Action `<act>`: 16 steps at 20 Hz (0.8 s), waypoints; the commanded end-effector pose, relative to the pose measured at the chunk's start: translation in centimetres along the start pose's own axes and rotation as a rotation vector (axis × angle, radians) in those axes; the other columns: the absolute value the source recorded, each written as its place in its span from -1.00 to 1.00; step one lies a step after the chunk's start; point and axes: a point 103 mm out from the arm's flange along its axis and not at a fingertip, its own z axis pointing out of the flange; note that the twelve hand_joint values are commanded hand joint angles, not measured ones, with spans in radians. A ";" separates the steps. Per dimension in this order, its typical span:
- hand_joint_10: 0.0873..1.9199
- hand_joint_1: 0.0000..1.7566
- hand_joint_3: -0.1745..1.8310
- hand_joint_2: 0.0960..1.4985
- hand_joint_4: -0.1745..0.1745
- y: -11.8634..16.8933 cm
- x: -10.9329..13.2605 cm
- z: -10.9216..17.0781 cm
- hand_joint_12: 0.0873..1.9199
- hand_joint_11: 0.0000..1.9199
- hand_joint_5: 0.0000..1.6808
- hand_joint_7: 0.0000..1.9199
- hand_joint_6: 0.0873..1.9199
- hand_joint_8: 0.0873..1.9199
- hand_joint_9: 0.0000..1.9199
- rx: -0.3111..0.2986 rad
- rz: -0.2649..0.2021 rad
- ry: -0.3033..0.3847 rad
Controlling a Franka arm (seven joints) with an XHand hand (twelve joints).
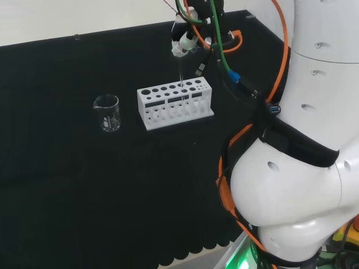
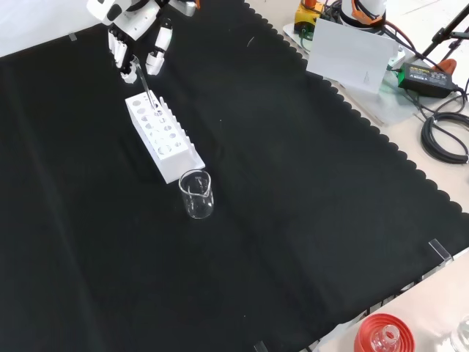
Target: Take the glass rod from the white test tube rack.
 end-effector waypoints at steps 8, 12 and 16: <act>-0.44 0.15 -1.00 0.51 -0.63 0.4 0.6 0.1 0.12 0.19 -0.09 -0.17 -0.19 -0.29 0.21 -0.016 -0.013 -0.027; -0.50 0.24 -0.90 0.52 -0.56 0.3 0.9 0.0 0.04 0.33 0.07 -0.10 0.05 -0.29 0.32 -0.043 -0.013 -0.030; -0.57 0.30 -0.86 0.50 -0.94 0.4 1.3 0.0 -0.05 0.45 0.12 -0.01 0.06 -0.29 0.42 -0.058 -0.015 -0.033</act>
